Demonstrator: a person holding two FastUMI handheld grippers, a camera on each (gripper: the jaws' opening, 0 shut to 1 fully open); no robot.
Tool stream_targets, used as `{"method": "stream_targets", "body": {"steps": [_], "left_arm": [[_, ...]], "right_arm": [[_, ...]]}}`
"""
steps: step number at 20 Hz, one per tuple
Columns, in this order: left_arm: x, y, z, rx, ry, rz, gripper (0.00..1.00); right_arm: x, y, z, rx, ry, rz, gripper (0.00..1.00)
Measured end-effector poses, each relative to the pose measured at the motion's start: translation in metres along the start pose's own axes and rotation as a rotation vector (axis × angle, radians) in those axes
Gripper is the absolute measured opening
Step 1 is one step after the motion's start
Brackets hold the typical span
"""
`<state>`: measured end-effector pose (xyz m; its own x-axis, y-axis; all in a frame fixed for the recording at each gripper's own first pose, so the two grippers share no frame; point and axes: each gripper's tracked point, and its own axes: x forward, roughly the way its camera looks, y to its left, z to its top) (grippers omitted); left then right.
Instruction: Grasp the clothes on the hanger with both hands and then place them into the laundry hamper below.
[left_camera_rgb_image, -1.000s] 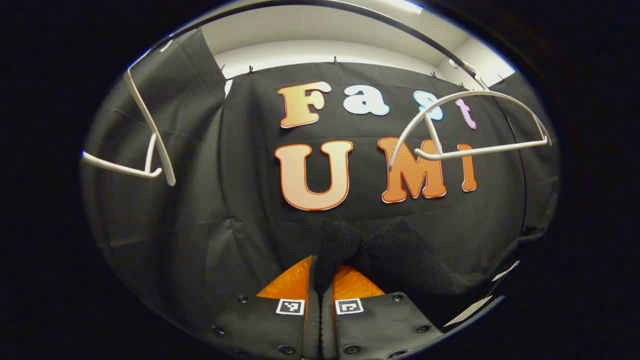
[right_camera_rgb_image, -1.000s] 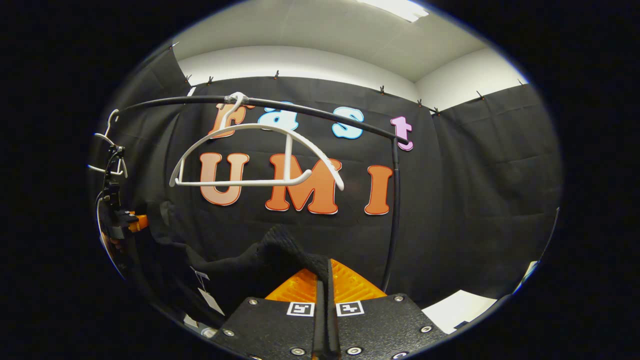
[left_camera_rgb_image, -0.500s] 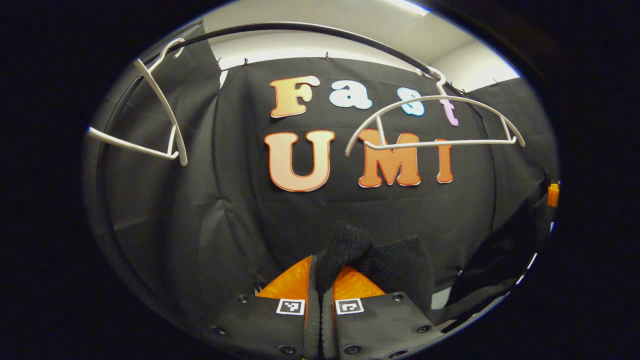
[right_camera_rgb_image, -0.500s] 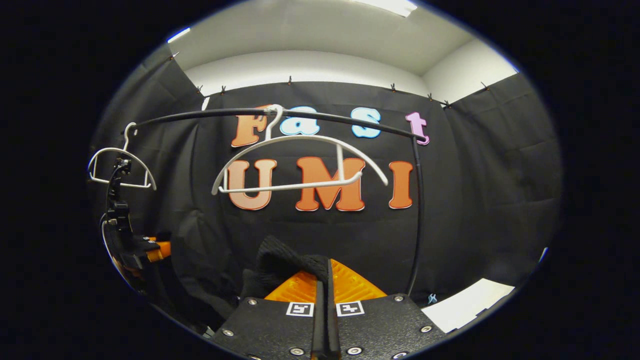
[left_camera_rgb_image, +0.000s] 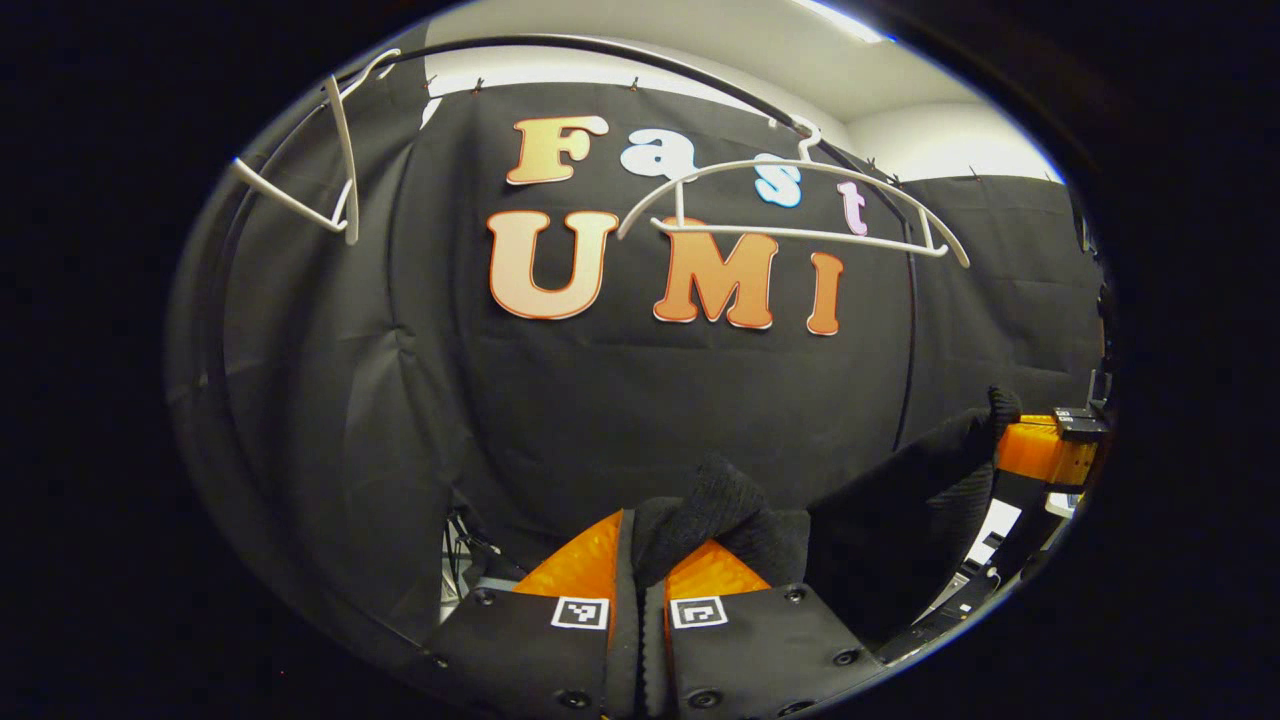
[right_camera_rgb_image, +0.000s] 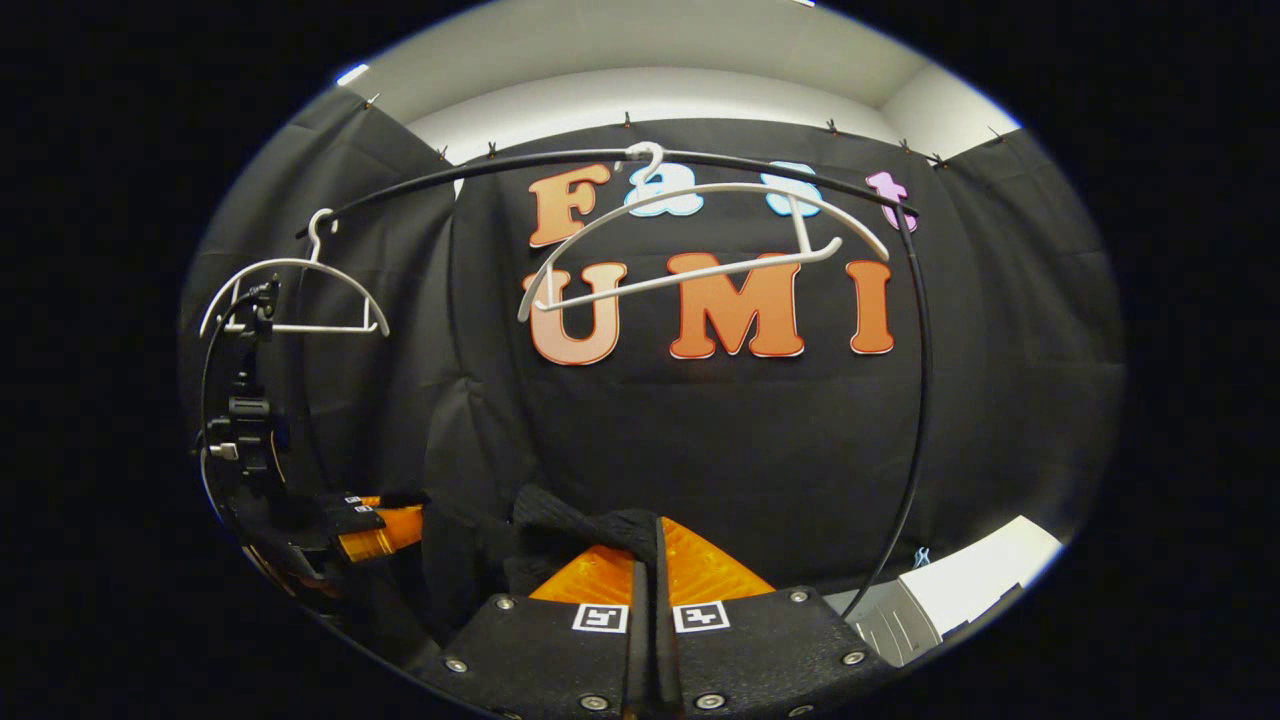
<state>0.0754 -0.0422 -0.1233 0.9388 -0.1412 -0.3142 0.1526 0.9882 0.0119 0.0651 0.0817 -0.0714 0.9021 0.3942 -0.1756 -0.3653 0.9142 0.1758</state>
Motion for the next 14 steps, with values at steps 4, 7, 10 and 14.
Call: {"method": "stream_targets", "body": {"steps": [4,7,10,14], "left_arm": [[-0.009,0.0,-0.015,-0.003,0.033,0.005,0.1],[-0.011,0.005,-0.016,-0.031,0.023,0.018,0.09],[-0.015,0.009,-0.011,-0.031,0.008,0.029,0.1],[-0.011,0.016,-0.015,-0.032,0.02,0.046,0.09]], "right_arm": [[-0.009,0.006,-0.023,0.02,0.045,0.025,0.02],[-0.009,0.003,-0.033,0.021,0.063,0.01,0.03],[-0.011,-0.007,-0.036,0.018,0.062,-0.024,0.02],[-0.009,-0.015,-0.037,0.018,0.074,-0.06,0.03]]}}
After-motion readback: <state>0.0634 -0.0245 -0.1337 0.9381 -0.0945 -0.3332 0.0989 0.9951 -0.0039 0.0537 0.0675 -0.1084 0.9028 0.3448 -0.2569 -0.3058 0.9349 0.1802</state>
